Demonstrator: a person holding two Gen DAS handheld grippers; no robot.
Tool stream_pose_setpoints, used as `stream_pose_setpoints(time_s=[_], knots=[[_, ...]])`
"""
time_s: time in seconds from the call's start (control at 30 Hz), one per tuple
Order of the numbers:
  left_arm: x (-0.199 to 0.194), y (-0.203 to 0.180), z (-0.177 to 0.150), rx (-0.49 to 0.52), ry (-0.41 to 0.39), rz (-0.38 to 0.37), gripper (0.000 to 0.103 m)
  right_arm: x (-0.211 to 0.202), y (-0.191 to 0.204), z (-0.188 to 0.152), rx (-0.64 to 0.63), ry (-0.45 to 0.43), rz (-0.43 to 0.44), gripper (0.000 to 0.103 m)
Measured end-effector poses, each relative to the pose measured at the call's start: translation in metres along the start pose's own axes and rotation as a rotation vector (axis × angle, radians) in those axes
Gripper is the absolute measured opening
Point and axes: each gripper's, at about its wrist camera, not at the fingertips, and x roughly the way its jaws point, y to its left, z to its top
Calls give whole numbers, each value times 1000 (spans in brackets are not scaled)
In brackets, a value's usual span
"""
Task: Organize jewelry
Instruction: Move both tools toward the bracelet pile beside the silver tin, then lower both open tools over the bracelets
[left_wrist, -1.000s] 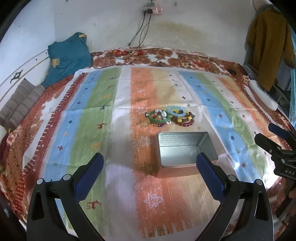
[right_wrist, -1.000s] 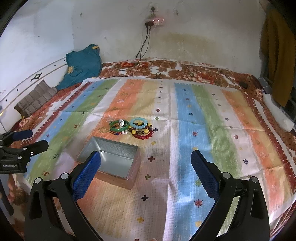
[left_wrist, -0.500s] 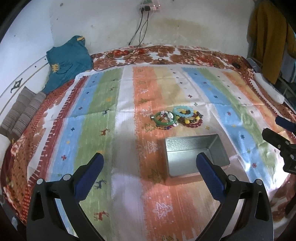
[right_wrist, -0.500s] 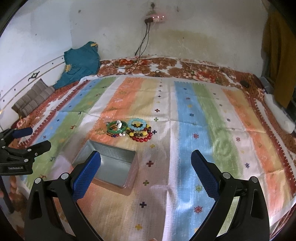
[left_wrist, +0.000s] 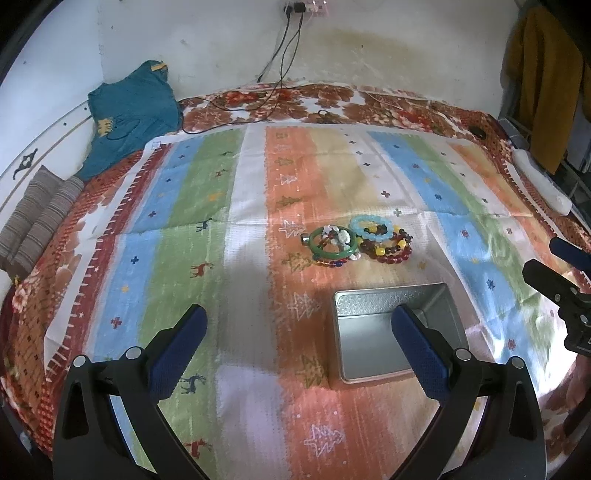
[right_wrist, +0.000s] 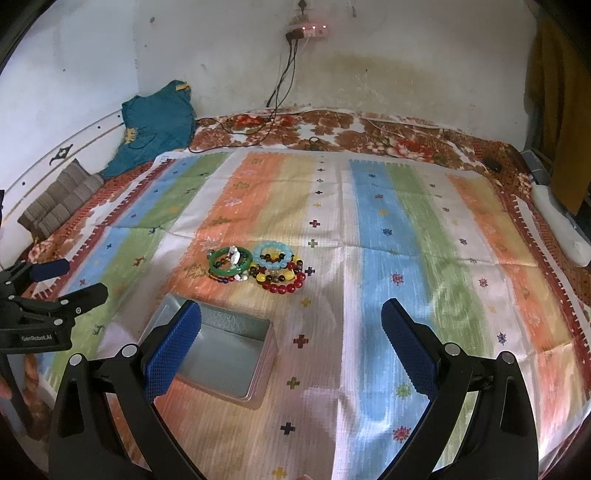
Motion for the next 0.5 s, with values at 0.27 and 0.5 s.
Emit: stream_pose_setpoints(time_s=[0.27, 0.5], knots=[[13, 2, 8, -2, 17, 1, 97, 15, 2, 10, -5, 9, 1, 99], [25, 2, 14, 3, 32, 8, 97, 24, 5, 17, -39, -3, -27, 99]])
